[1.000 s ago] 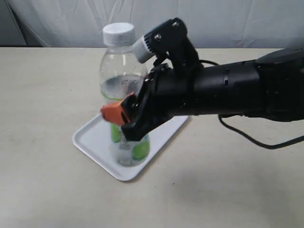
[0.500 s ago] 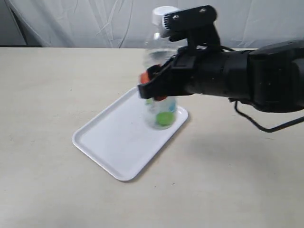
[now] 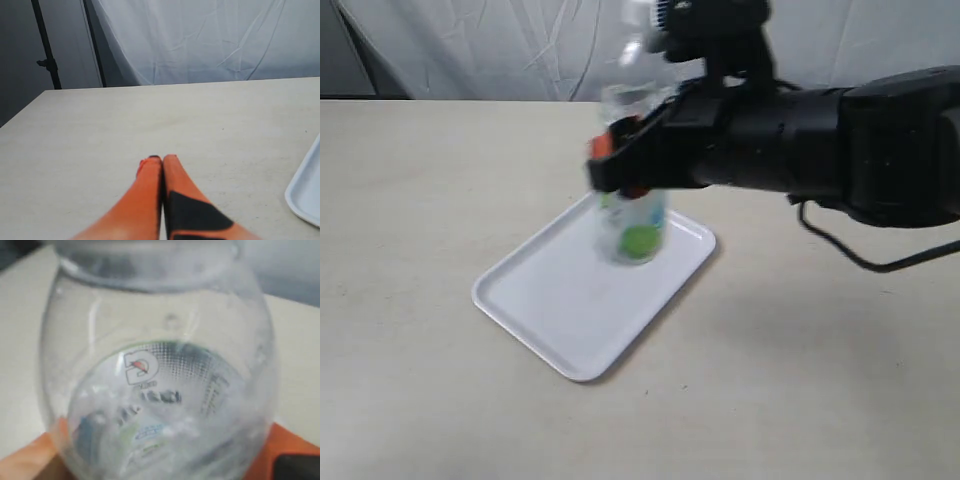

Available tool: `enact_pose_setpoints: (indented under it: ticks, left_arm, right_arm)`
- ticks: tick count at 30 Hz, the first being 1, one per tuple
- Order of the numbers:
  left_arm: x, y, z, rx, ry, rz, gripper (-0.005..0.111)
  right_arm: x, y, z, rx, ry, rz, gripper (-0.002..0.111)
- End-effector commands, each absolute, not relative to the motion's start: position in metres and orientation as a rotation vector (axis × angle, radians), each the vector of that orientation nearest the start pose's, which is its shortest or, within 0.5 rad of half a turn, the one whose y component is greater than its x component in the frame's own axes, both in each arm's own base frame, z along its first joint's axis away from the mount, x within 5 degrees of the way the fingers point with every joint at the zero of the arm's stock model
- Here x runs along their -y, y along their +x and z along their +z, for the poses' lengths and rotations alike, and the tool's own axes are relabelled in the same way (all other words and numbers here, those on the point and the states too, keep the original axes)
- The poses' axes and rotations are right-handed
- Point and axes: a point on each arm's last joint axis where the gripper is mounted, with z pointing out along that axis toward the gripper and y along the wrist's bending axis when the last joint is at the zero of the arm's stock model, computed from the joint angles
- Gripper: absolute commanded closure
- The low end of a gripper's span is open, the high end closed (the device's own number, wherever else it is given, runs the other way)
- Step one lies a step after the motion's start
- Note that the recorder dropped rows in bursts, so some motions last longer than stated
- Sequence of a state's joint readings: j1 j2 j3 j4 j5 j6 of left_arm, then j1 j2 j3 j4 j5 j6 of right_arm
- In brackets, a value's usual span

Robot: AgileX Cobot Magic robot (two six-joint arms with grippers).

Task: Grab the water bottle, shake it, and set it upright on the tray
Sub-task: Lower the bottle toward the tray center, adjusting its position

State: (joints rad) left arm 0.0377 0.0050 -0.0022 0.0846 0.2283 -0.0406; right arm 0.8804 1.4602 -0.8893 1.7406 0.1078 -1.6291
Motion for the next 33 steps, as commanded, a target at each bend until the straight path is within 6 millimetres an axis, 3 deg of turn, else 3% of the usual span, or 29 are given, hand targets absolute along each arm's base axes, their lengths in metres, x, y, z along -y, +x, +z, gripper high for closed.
enact_pose_setpoints:
  ticks: [1,5,7,8,10,12,14,16,20,24,26,29,33]
  left_arm:
    - [-0.004,0.055,0.193,-1.708,-0.014,0.072,0.107]
    - [-0.004,0.055,0.193,-1.708,-0.014,0.072,0.107]
    - [-0.004,0.055,0.193,-1.708,-0.014,0.072,0.107]
    - [-0.004,0.055,0.193,-1.708,-0.014,0.072,0.107]
    - [-0.004,0.055,0.193,-1.708,-0.014,0.072,0.107]
    - [-0.004,0.055,0.193,-1.708,-0.014,0.072,0.107]
    - [-0.004,0.055,0.193,-1.708,-0.014,0.072,0.107]
    - [-0.004,0.055,0.193,-1.708,-0.014,0.072,0.107]
    - [-0.004,0.055,0.193,-1.708,-0.014,0.072,0.107]
    - [-0.004,0.055,0.193,-1.708,-0.014,0.072,0.107]
    - [-0.004,0.055,0.193,-1.708,-0.013,0.074,0.107]
    - [-0.004,0.055,0.193,-1.708,-0.013,0.074,0.107]
    - [-0.004,0.055,0.193,-1.708,-0.013,0.074,0.107]
  right_arm:
    - [-0.275,0.166,0.280,-1.707,-1.205,0.913,0.109]
    - [-0.246,0.206,0.273,-1.911,-0.813,0.368,0.109]
    - [-0.231,0.216,0.274,-1.972,-0.610,0.216,0.109]
    - [-0.230,0.216,0.275,-1.983,-0.572,0.242,0.109]
    - [-0.244,0.206,0.275,-1.972,-0.665,0.422,0.109]
    - [-0.266,0.184,0.277,-1.911,-0.875,0.770,0.109]
    - [-0.282,0.169,0.279,-1.819,-1.058,0.997,0.109]
    - [-0.290,0.160,0.278,-1.746,-1.176,1.118,0.109]
    - [-0.286,0.177,0.266,-1.811,-1.121,0.883,0.109]
    - [-0.264,0.207,0.259,-1.950,-0.851,0.469,0.109]
    - [-0.255,0.215,0.259,-1.981,-0.754,0.345,0.109]
    - [-0.258,0.212,0.259,-1.992,-0.746,0.413,0.109]
    - [-0.283,0.185,0.263,-1.896,-0.999,0.829,0.109]
